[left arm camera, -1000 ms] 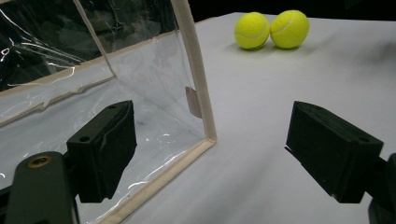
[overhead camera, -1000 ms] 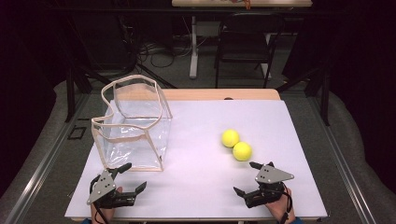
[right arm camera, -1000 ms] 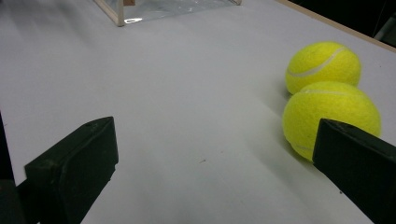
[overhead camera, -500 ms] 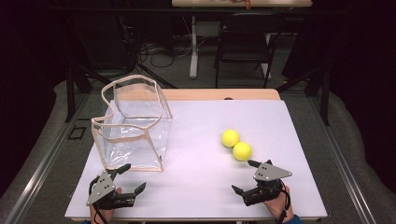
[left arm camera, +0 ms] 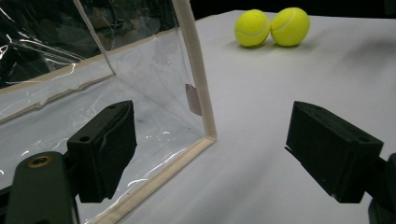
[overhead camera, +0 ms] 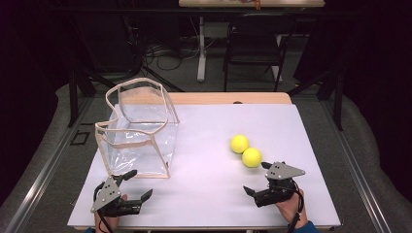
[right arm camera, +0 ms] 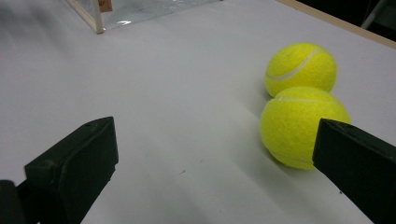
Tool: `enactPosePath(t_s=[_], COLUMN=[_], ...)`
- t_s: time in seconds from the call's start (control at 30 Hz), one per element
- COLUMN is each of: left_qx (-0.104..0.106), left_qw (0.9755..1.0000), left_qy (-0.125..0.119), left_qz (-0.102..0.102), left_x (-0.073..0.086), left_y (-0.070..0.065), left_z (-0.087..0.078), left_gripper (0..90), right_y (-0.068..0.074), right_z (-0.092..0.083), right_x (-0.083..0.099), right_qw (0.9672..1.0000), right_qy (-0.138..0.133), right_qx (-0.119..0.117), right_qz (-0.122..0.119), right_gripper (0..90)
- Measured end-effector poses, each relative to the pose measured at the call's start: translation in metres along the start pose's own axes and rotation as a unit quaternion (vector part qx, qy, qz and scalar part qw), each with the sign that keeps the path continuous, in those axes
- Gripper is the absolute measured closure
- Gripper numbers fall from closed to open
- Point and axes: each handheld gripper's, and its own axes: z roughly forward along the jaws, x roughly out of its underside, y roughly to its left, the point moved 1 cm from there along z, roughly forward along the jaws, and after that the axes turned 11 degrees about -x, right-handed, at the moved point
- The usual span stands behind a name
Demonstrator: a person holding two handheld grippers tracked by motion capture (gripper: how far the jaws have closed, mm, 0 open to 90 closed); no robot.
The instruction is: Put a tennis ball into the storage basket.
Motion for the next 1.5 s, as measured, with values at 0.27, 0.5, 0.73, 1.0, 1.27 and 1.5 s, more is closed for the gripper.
enactPosePath(t_s=[0.27, 0.5, 0.73, 1.0, 1.27, 1.5], left_qx=[0.002, 0.002, 0.002, 0.004, 0.003, 0.001], left_qw=[1.0000, 1.0000, 1.0000, 1.0000, 1.0000, 1.0000], left_qy=[-0.001, 0.001, 0.001, 0.000, 0.000, 0.000], left_qz=[0.001, 0.000, 0.001, 0.003, 0.002, 0.001], left_x=[-0.001, 0.000, 0.000, -0.001, 0.000, 0.000], left_y=[-0.002, -0.001, -0.001, -0.001, 0.000, 0.000], left_z=[0.000, -0.001, -0.001, -0.001, -0.002, -0.003], left_gripper=[15.9, 15.9, 15.9, 15.9, 15.9, 15.9], right_y=[-0.008, -0.015, -0.023, -0.033, -0.043, -0.053], right_z=[0.001, 0.002, 0.003, 0.007, 0.013, 0.017], right_x=[-0.007, -0.012, -0.015, -0.019, -0.026, -0.031], right_qw=[0.9998, 0.9995, 0.9991, 0.9983, 0.9975, 0.9962], right_qy=[0.007, 0.016, 0.024, 0.036, 0.047, 0.060], right_qx=[0.011, 0.013, 0.013, 0.007, 0.010, 0.008], right_qz=[0.015, 0.023, 0.031, 0.045, 0.052, 0.063], right_gripper=[0.0, 0.0, 0.0, 0.0, 0.0, 0.0])
